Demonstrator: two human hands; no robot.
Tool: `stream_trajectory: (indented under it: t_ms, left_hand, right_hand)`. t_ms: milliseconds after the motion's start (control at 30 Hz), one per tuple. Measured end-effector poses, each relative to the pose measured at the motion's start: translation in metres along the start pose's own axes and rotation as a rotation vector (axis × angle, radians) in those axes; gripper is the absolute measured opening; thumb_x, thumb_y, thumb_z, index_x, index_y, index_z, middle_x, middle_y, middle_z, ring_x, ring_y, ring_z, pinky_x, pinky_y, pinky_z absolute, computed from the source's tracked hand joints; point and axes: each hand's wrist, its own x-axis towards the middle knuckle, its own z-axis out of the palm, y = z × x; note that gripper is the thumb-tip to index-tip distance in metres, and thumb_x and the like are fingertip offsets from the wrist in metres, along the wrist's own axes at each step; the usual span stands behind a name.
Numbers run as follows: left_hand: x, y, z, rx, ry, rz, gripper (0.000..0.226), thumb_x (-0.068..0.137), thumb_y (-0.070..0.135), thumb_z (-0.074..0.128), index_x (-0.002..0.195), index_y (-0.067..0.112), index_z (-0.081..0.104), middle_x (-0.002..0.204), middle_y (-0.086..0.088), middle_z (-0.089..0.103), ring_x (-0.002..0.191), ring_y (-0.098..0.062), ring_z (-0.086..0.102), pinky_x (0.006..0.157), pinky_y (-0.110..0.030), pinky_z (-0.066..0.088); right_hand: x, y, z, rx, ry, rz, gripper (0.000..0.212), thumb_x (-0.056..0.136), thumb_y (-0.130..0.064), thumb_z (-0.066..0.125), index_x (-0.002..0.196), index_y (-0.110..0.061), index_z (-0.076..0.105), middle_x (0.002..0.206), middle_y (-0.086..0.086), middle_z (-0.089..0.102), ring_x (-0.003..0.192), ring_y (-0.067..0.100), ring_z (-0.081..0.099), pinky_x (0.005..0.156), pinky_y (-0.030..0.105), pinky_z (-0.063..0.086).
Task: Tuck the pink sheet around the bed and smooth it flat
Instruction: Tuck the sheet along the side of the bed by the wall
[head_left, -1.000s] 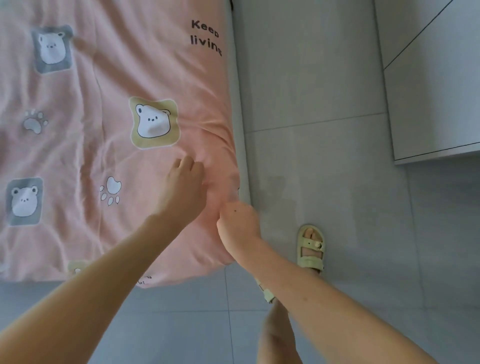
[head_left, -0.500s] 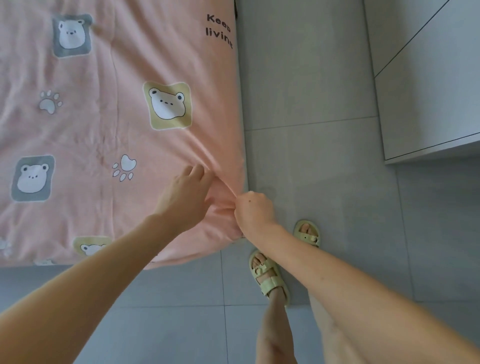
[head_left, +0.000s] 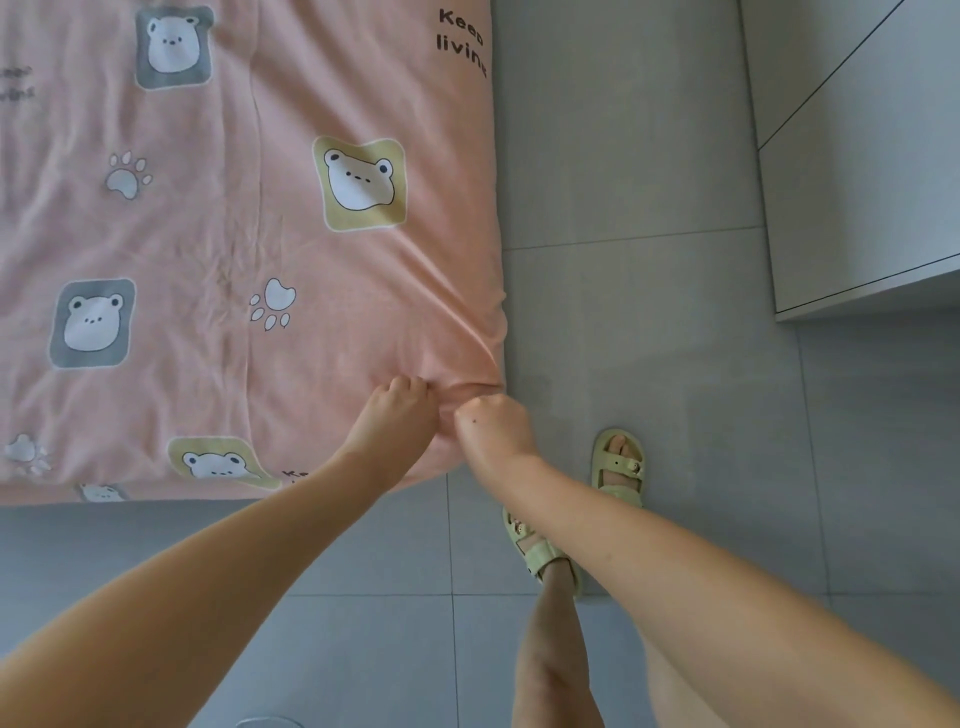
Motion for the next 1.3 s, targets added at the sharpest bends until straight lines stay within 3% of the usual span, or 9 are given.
stream_trajectory:
  t_ms: [300, 433, 567, 633, 733, 833, 933, 1067, 1300]
  left_hand:
    - [0.003, -0.01, 0.006, -0.181, -0.07, 0.046, 0.024, 0.089, 0.01, 0.046, 0.112, 0.011, 0.052, 0.118, -0.004, 0.053, 0.109, -0.022, 0.049, 0.09, -0.028, 0.035]
    - [-0.007, -0.008, 0.009, -0.111, -0.13, 0.173, 0.022, 0.089, 0.012, 0.043, 0.11, 0.011, 0.051, 0.116, -0.004, 0.053, 0.106, -0.022, 0.049, 0.088, -0.028, 0.035]
    - [0.004, 0.001, 0.004, -0.049, -0.174, 0.21, 0.028, 0.089, 0.003, 0.045, 0.116, 0.008, 0.05, 0.119, -0.007, 0.051, 0.108, -0.025, 0.051, 0.09, -0.032, 0.04]
    - [0.006, -0.002, 0.001, -0.051, -0.16, 0.205, 0.032, 0.087, -0.003, 0.041, 0.114, 0.008, 0.052, 0.118, -0.007, 0.053, 0.107, -0.026, 0.053, 0.088, -0.033, 0.042]
    - [0.01, -0.016, -0.004, -0.121, -0.037, 0.16, 0.026, 0.089, 0.005, 0.04, 0.105, 0.015, 0.057, 0.11, -0.003, 0.058, 0.101, -0.024, 0.055, 0.077, -0.031, 0.038]
    - [0.027, -0.04, -0.02, -0.339, 0.207, -0.015, 0.017, 0.087, 0.007, 0.048, 0.094, 0.008, 0.063, 0.095, -0.01, 0.061, 0.091, -0.032, 0.056, 0.071, -0.037, 0.044]
    - [0.052, -0.061, -0.032, -0.499, 0.338, -0.181, 0.019, 0.087, 0.008, 0.05, 0.097, 0.001, 0.065, 0.098, -0.017, 0.059, 0.092, -0.035, 0.053, 0.072, -0.046, 0.048]
    - [0.067, -0.069, -0.03, -0.606, 0.36, -0.243, 0.029, 0.089, 0.015, 0.051, 0.116, 0.011, 0.062, 0.118, -0.012, 0.055, 0.11, -0.033, 0.047, 0.083, -0.046, 0.047]
    - [0.034, -0.069, 0.015, -0.712, 0.336, -0.441, 0.046, 0.098, 0.027, 0.034, 0.143, 0.022, 0.035, 0.149, -0.008, 0.034, 0.136, -0.031, 0.03, 0.098, -0.049, 0.042]
  right_hand:
    - [-0.013, -0.01, 0.004, -0.192, -0.083, -0.081, 0.032, 0.079, 0.008, 0.052, 0.098, -0.016, 0.06, 0.101, 0.008, 0.066, 0.096, 0.029, 0.062, 0.071, 0.029, 0.049]
    - [-0.031, -0.012, 0.012, -0.288, 0.029, -0.03, 0.026, 0.023, -0.025, 0.082, 0.036, -0.022, 0.06, 0.038, -0.009, 0.051, 0.037, 0.008, 0.053, 0.042, 0.007, 0.04]
    - [-0.026, 0.0, 0.023, -0.21, 0.168, -0.043, 0.039, 0.004, -0.023, 0.082, 0.022, -0.016, 0.048, 0.025, -0.009, 0.04, 0.023, 0.004, 0.042, 0.029, 0.007, 0.028]
    - [-0.026, 0.008, 0.016, -0.155, 0.189, -0.038, 0.034, 0.016, -0.019, 0.086, 0.031, -0.015, 0.056, 0.033, -0.005, 0.05, 0.03, 0.01, 0.052, 0.031, 0.013, 0.034]
    - [-0.022, 0.035, 0.015, 0.296, 0.179, 0.105, 0.017, 0.084, -0.014, 0.057, 0.077, -0.003, 0.067, 0.079, 0.015, 0.068, 0.077, 0.031, 0.065, 0.064, 0.035, 0.049]
    - [0.0, 0.046, 0.003, 0.928, 0.399, 0.405, 0.024, 0.094, -0.026, 0.046, 0.104, -0.011, 0.063, 0.098, 0.002, 0.064, 0.09, 0.017, 0.058, 0.082, 0.034, 0.045]
    - [0.041, 0.04, -0.01, 1.537, 0.227, 0.378, 0.023, 0.098, -0.029, 0.039, 0.107, -0.02, 0.058, 0.104, -0.003, 0.061, 0.094, 0.012, 0.055, 0.085, 0.032, 0.044]
    - [0.064, 0.031, 0.006, 1.521, 0.1, 0.461, 0.058, 0.096, -0.056, 0.028, 0.147, -0.032, 0.021, 0.149, -0.002, 0.036, 0.133, 0.022, 0.038, 0.113, 0.045, 0.029]
    - [0.067, 0.007, 0.023, 1.304, 0.419, 0.492, 0.068, 0.089, -0.064, 0.017, 0.146, -0.027, 0.026, 0.145, 0.002, 0.044, 0.13, 0.025, 0.042, 0.106, 0.039, 0.031]
